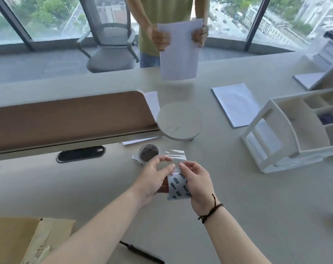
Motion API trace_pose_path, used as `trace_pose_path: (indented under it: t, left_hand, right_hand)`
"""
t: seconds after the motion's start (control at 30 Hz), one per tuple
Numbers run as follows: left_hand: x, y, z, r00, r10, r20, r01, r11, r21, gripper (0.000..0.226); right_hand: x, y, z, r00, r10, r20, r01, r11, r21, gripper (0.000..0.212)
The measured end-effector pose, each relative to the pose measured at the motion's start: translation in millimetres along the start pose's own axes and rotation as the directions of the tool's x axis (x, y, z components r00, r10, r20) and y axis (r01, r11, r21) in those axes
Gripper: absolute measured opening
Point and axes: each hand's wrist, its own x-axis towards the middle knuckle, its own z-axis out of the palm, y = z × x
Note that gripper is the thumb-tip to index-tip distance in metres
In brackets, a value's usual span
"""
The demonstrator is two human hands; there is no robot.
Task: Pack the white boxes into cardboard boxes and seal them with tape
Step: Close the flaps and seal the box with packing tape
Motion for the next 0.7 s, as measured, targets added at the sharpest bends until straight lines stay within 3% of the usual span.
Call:
trace_pose_path:
  t: [0.33, 0.7]
  left_hand:
    - [82, 25, 24, 0.997, 0.031, -0.071, -0.03, 0.999, 0.016, 0.007]
    - [106, 9, 24, 0.984, -0.064, -0.165, 0.063, 0.998, -0.015, 0.015]
  right_hand:
    - [75, -36, -4, 0.994, -0.029, -0.107, 0.03, 1.0, 0.005, 0.01]
    - [101, -25, -1, 0.988, 0.048, -0.147, -0.053, 0.998, -0.025, 0.021]
